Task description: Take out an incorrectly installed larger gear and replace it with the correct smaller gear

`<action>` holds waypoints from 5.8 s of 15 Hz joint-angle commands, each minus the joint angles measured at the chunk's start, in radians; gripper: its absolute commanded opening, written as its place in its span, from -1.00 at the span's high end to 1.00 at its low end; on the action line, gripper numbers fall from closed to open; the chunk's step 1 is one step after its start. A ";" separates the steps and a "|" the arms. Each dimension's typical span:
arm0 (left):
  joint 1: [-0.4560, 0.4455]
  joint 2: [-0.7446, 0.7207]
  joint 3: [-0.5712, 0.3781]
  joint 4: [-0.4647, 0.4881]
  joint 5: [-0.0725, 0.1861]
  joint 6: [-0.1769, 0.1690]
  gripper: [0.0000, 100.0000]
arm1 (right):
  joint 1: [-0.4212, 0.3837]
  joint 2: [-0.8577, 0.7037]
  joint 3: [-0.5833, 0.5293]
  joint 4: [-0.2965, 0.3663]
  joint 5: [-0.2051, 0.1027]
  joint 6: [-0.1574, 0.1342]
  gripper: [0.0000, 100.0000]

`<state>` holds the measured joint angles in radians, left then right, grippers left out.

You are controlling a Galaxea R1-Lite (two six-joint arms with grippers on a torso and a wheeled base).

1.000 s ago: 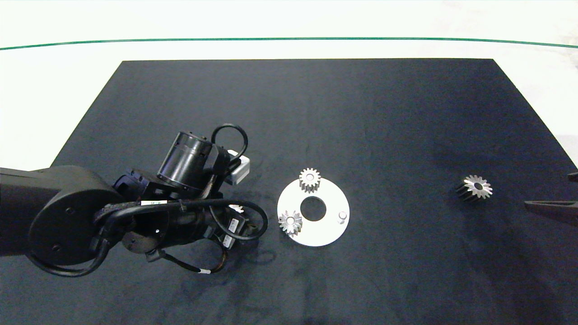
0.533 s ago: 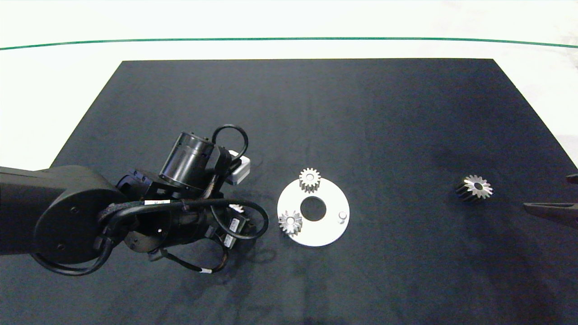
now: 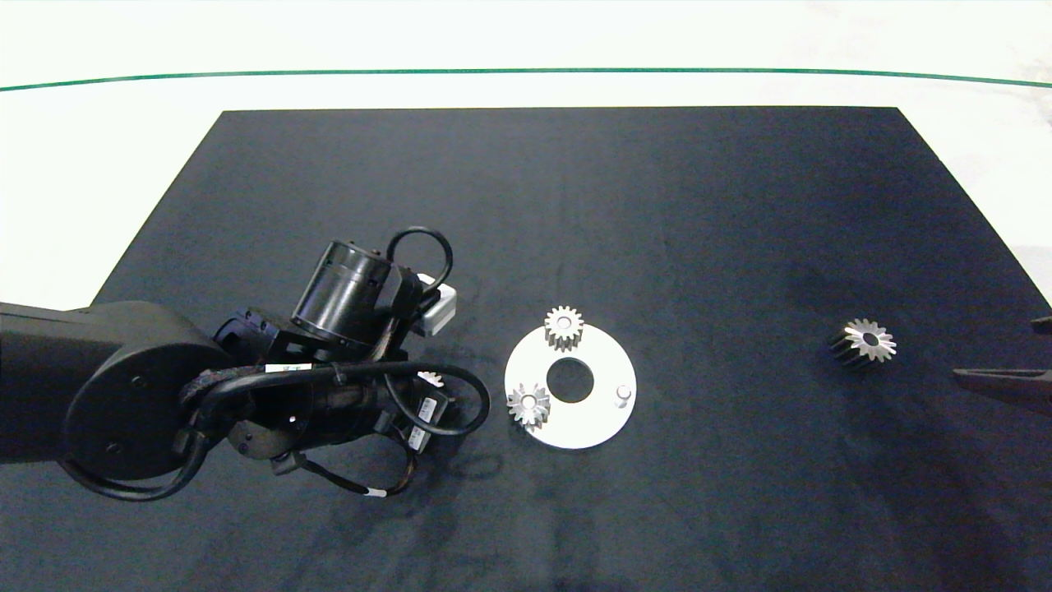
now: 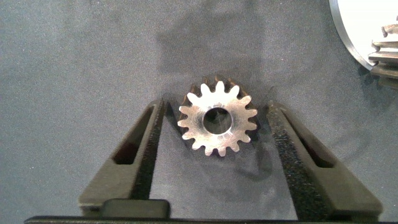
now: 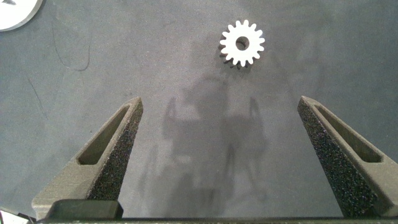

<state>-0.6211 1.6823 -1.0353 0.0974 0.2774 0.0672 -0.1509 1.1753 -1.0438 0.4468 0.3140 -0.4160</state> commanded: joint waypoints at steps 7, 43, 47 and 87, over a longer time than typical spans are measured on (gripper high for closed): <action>-0.002 0.007 -0.006 0.001 0.002 0.002 0.06 | -0.004 -0.002 0.001 0.003 0.002 -0.003 -1.00; -0.286 -0.007 -0.107 0.010 0.063 0.023 0.68 | -0.145 -0.161 -0.007 -0.003 0.080 0.046 -1.00; -0.365 0.091 -0.203 0.010 0.092 0.034 0.68 | -0.161 -0.183 -0.002 0.000 0.076 0.078 -1.00; -0.365 0.335 -0.508 0.071 0.120 0.103 -1.00 | -0.157 -0.206 0.062 0.004 0.085 0.100 -1.00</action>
<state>-0.9866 2.0166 -1.5423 0.1674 0.3945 0.1698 -0.3087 0.9668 -0.9819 0.4483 0.3964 -0.3136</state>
